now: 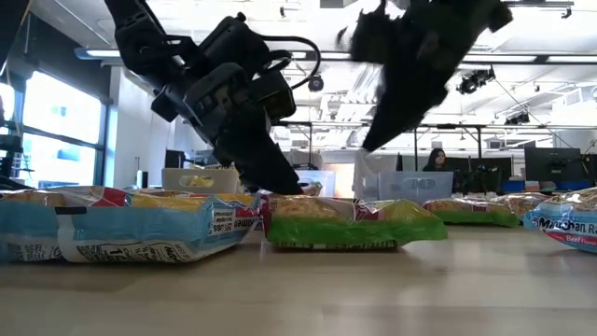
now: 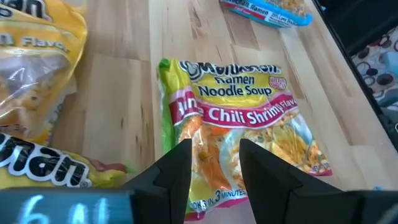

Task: Sort Maruchan noodles
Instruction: Put the bottom middle green noodle pack closer to the gripper

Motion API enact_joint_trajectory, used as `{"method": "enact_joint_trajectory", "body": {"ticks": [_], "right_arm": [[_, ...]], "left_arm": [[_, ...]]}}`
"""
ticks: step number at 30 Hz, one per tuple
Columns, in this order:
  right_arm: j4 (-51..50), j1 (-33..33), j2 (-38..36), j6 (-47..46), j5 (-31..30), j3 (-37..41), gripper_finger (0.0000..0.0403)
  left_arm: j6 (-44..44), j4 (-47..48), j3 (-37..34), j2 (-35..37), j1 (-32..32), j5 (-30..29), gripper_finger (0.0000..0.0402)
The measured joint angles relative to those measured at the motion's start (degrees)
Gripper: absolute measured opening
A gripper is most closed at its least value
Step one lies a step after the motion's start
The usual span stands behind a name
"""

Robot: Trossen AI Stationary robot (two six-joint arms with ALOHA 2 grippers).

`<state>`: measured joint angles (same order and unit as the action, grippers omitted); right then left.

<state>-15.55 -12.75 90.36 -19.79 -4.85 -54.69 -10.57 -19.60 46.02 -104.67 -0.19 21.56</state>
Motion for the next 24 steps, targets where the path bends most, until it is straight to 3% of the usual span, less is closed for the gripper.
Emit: {"method": "enact_joint_trajectory", "body": {"ticks": [4,9,19,24], "right_arm": [[2.49,-4.24,-3.48,-7.72,-8.7,3.45,0.0001],[9.99,-7.64,-2.21,-20.66,-12.1,7.3,0.002],[13.99,-9.82,2.22,-35.54,-16.04,7.95,0.015],[14.48,-9.18,4.44,-43.98,-16.23,7.93,0.0193]], "left_arm": [[0.47,-0.53,0.09,-0.85,-0.72,-0.63,0.0127],[0.7,-0.33,0.06,-0.93,-1.07,-1.83,0.0126],[2.6,-0.15,0.11,-1.68,-1.81,-4.25,0.0077],[2.05,0.84,0.02,-0.63,-1.56,-4.25,0.0071]]}}
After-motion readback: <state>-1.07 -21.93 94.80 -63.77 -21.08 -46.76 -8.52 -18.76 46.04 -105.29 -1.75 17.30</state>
